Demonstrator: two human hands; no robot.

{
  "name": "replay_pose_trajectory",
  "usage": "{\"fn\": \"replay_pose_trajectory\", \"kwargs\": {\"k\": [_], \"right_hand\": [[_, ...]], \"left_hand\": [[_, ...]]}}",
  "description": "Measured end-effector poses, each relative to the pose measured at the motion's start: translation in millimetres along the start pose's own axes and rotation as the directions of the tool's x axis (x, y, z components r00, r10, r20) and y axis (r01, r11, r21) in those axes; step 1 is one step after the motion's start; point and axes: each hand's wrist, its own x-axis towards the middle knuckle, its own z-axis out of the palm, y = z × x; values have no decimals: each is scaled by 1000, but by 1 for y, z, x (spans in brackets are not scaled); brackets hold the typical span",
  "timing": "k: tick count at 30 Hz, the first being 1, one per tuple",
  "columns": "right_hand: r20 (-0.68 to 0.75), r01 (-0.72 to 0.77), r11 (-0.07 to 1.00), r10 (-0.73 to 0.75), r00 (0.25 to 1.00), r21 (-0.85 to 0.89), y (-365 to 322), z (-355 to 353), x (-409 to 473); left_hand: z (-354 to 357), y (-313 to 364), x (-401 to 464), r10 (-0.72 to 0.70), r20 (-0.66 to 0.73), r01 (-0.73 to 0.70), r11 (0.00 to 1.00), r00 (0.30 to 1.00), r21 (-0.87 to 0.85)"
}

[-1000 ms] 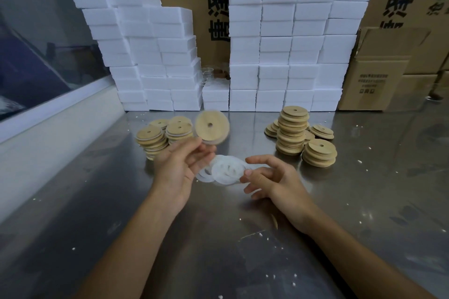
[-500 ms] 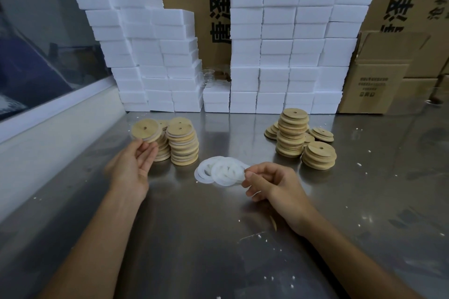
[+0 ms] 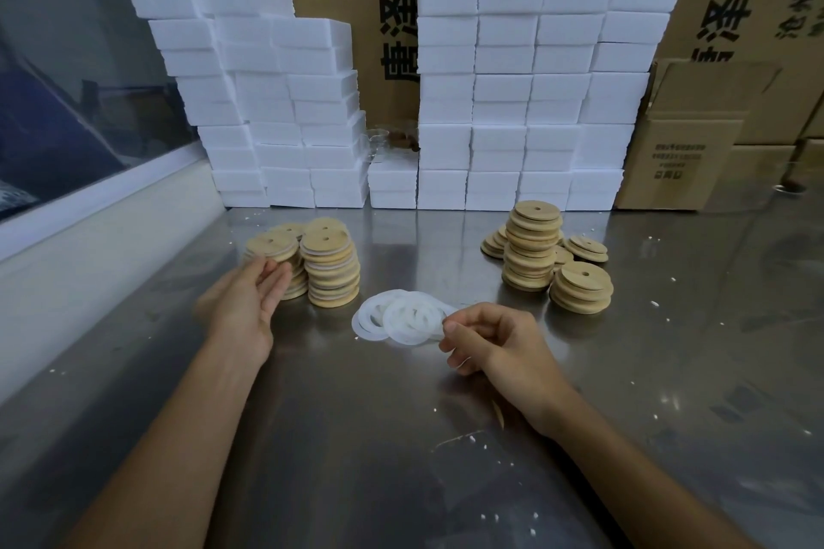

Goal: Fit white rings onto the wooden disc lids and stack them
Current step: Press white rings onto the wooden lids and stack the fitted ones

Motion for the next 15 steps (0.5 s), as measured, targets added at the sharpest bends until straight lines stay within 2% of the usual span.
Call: {"fn": "replay_pose_trajectory", "kwargs": {"k": [2, 4, 5, 7, 8, 9, 10, 13, 15], "right_hand": [[3, 3, 1000, -3, 1000, -10, 1, 0, 0], [0, 8, 1000, -8, 1000, -18, 1, -1, 0], [-2, 10, 1000, -10, 1000, -22, 2, -1, 0], [-4, 12, 1000, -12, 1000, -26, 2, -1, 0], [-3, 13, 1000, -13, 1000, -27, 2, -1, 0], [-2, 15, 999, -15, 1000, -31, 2, -1, 0], [1, 17, 999, -17, 1000, -36, 2, -1, 0], [5, 23, 999, -23, 1000, -45, 2, -1, 0], [0, 21, 999, -21, 1000, -44, 2, -1, 0]], "left_hand": [[-1, -6, -1, 84, -10, -82, 990, 996, 116], [-4, -14, -1, 258, 5, -243, 906, 966, 346], [-6, -17, -1, 373, 40, -346, 807, 927, 479], [-10, -22, 0, 574, 169, -510, 509, 801, 693], [-12, -22, 0, 633, 246, -563, 364, 734, 741], [-13, -23, 1, 656, 321, -605, 262, 683, 751], [-13, -24, 2, 654, 385, -641, 204, 651, 740], [-13, -26, 0, 605, 488, -699, 165, 629, 696], [-14, -29, 0, 568, 506, -696, 176, 649, 696]]}}
